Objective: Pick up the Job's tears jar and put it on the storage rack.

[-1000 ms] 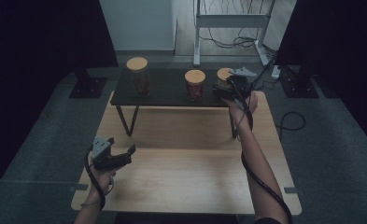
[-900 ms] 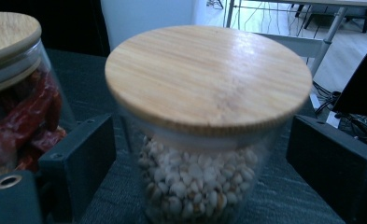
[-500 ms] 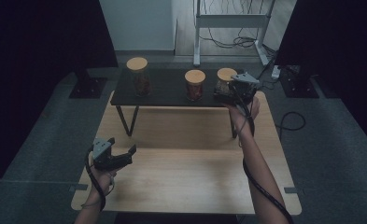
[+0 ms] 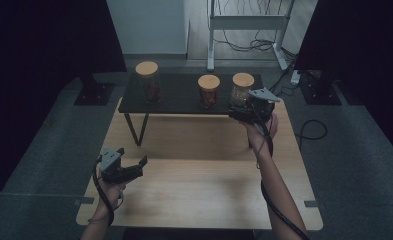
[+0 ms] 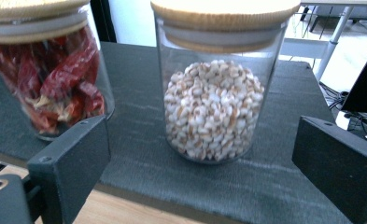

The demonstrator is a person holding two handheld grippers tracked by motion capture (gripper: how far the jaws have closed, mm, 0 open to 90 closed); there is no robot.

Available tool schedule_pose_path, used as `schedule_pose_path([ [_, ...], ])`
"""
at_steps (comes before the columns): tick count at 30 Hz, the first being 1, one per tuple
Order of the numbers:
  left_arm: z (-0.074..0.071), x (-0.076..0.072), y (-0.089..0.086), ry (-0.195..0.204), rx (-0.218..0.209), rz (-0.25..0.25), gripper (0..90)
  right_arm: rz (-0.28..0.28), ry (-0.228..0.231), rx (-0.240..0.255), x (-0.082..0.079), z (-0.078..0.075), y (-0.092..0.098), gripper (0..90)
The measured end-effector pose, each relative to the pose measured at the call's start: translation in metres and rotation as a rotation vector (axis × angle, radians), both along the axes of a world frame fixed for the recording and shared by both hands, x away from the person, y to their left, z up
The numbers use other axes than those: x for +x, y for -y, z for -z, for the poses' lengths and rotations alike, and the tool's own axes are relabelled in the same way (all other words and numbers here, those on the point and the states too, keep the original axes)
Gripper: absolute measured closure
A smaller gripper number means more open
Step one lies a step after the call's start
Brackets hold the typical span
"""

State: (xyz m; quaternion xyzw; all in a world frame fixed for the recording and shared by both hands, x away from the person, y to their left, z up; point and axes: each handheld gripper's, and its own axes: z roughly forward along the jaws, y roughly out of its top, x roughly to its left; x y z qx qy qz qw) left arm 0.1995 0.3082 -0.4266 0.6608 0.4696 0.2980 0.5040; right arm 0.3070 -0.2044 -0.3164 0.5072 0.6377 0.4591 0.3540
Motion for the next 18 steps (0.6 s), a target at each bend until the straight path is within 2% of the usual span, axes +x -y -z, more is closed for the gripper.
schedule_pose_path([
  [9,0.001,0.001,0.001,-0.002,0.003,0.004,4.4,0.005,-0.013,0.015,-0.012,0.012,0.005,4.2],
  [18,0.001,0.001,0.002,-0.005,0.006,0.006,4.4,-0.015,-0.015,0.002,-0.029,0.024,0.006,4.2],
])
